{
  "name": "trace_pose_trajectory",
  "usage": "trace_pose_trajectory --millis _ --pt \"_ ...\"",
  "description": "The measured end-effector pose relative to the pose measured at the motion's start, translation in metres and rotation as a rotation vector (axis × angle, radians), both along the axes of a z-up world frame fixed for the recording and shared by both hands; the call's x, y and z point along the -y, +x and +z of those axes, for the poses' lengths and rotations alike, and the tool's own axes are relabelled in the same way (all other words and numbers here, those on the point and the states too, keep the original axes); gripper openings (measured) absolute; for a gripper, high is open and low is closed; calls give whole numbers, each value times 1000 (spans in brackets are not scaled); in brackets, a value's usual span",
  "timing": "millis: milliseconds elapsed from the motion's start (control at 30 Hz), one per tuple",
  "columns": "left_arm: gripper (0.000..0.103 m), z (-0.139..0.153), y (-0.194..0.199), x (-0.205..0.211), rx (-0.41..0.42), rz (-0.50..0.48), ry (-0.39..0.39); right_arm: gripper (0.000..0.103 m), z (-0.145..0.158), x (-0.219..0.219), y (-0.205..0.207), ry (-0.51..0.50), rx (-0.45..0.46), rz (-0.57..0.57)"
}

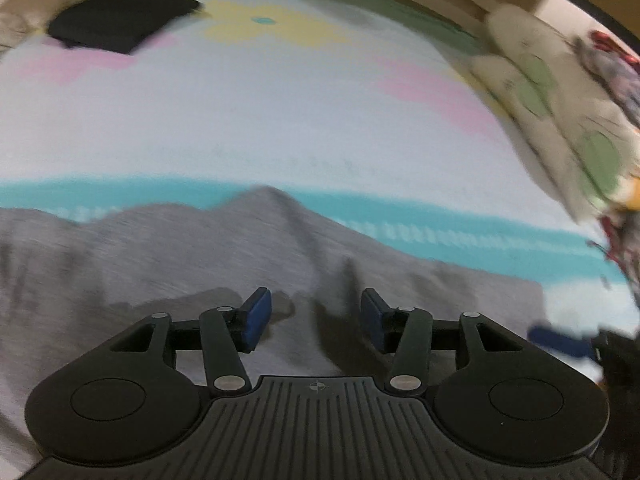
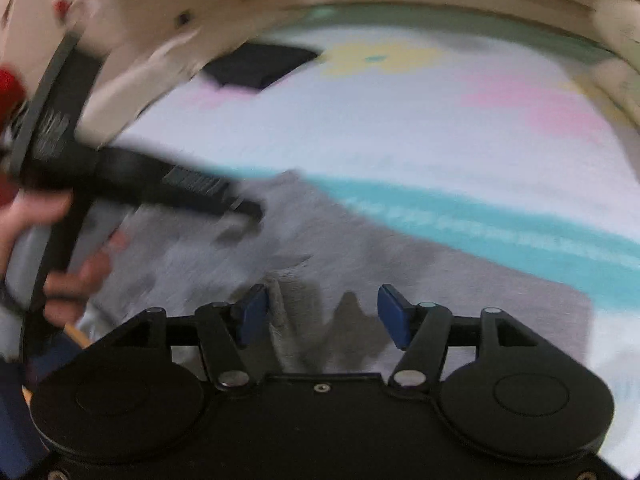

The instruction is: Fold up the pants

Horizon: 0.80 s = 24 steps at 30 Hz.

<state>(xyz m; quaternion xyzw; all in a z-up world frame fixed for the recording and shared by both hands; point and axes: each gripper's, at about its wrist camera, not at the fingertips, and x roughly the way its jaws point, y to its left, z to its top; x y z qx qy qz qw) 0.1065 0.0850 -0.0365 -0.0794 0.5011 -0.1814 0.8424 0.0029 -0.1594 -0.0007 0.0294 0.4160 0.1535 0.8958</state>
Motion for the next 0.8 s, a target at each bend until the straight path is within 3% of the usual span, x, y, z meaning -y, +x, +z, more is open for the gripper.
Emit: trace_pose_trajectory --millis 167,367,433,533,633,733,767,800 --pt "51 -15 4 15 -44 -45 -26 65 -6 46 10 -21 -25 -164" --pt "52 -37 4 26 -92 -43 100 65 -7 59 15 -2 -45 -214" --pt "57 -41 2 32 -86 -64 117 65 -13 61 9 -23 -55 -218" --pt "64 -42 1 39 -97 -93 100 65 -15 71 9 -20 -69 -228" --pt "65 -44 1 40 -152 -128 27 65 -13 86 8 -2 -82 -264" --pt "66 -48 -1 42 -154 -146 28 65 -14 101 9 41 -97 -312" --pt "65 -49 -2 44 -147 -148 32 65 -14 106 9 56 -103 -323" --pt "47 -47 -5 44 -136 -143 36 65 -15 109 10 68 -108 -332"
